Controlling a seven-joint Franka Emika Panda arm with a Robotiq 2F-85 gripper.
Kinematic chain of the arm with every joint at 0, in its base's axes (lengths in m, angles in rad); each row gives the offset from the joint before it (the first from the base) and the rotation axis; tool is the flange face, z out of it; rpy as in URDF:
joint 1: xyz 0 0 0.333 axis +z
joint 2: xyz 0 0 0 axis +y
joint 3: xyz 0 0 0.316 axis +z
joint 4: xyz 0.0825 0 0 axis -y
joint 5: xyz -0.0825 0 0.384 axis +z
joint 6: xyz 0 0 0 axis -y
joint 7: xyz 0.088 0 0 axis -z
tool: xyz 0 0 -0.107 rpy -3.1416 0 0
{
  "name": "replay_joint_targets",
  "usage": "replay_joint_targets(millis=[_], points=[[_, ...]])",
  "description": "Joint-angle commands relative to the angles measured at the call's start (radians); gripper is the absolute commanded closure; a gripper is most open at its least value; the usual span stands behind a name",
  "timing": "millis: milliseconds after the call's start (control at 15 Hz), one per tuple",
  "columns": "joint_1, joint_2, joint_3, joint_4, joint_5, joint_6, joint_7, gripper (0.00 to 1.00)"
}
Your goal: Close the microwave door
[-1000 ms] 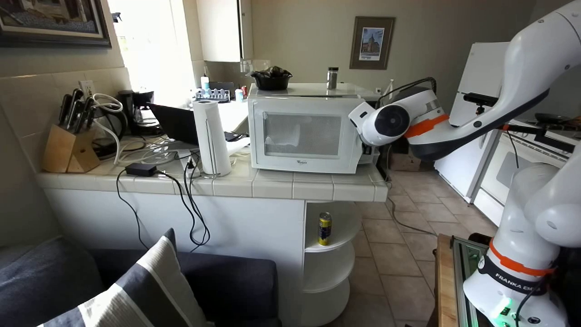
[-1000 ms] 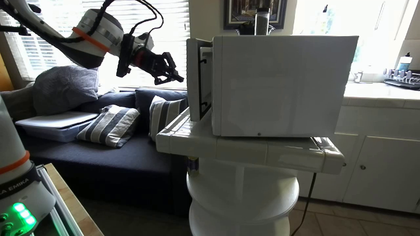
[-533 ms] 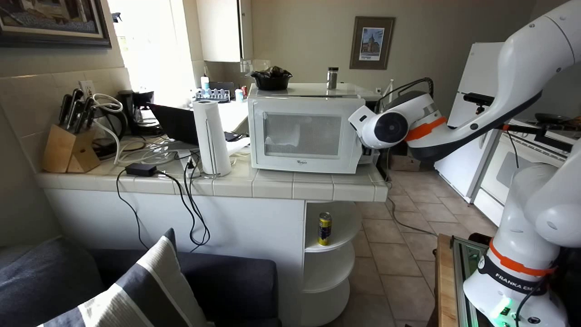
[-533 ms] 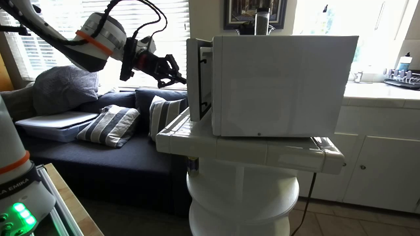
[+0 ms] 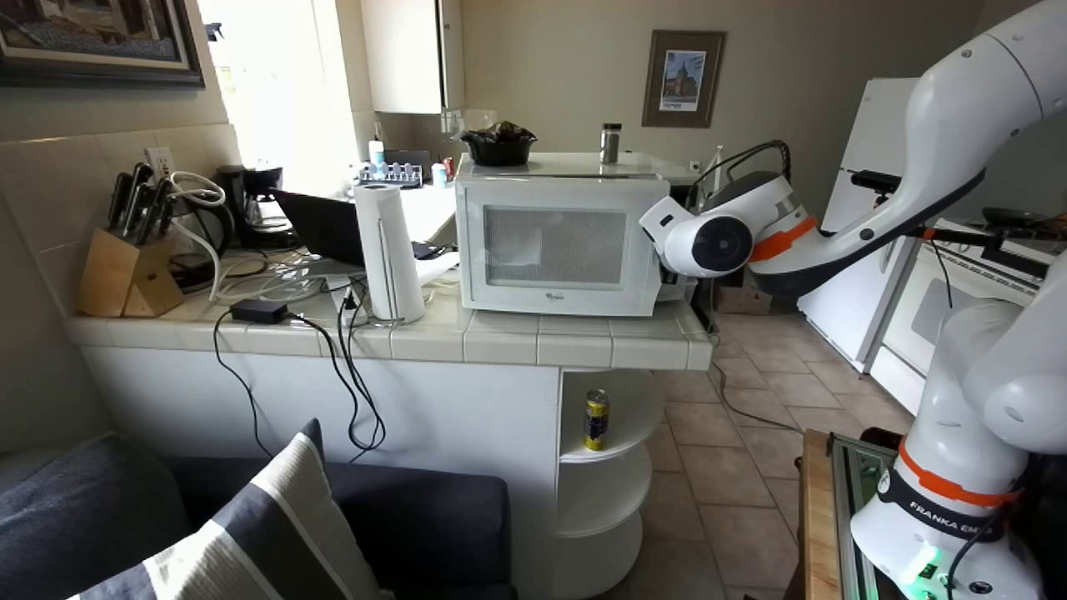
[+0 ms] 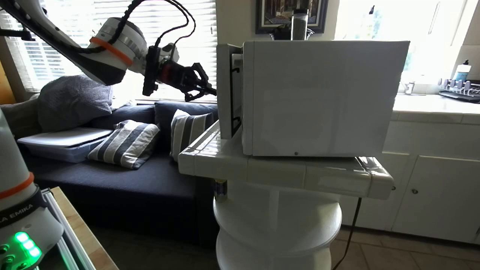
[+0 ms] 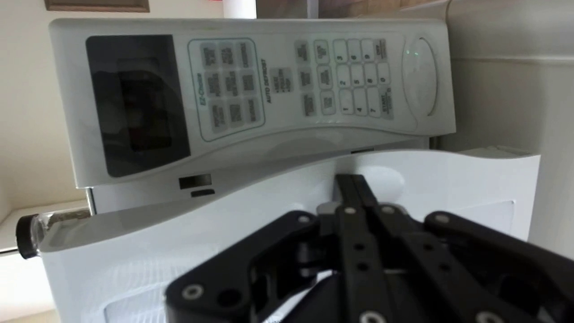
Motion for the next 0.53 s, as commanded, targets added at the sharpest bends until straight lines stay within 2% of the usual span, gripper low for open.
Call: replay_joint_targets(millis=[0, 467], points=[[0.009, 0.031, -0.031, 0.004, -0.09, 0.028, 0.071, 1.0], [-0.001, 0.069, -0.069, 0.009, -0.203, 0.022, 0.124, 1.0]])
